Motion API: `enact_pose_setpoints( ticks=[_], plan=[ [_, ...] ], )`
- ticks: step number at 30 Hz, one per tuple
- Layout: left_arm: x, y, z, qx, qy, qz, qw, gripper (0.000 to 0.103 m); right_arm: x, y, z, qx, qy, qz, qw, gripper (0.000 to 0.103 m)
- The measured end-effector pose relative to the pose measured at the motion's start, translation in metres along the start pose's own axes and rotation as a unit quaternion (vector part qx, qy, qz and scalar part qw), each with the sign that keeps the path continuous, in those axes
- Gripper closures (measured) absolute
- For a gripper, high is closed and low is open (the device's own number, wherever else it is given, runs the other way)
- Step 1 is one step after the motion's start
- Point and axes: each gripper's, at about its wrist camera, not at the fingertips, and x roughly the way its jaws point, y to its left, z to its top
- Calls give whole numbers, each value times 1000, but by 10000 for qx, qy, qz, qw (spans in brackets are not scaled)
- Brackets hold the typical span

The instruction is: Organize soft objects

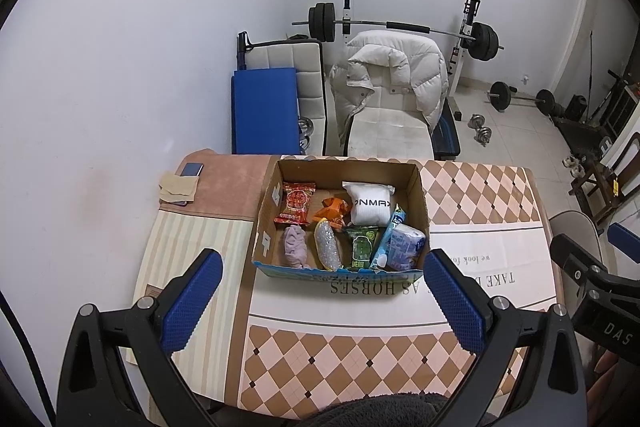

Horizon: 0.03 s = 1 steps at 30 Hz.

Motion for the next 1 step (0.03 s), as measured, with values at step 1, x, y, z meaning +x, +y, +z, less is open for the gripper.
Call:
enact_pose_setpoints(
  ticks=[1],
  plan=[
    [0, 1, 0, 7, -3, -12, 10000, 0, 0, 0, 0, 7, 2, 6, 10000, 0]
  ],
)
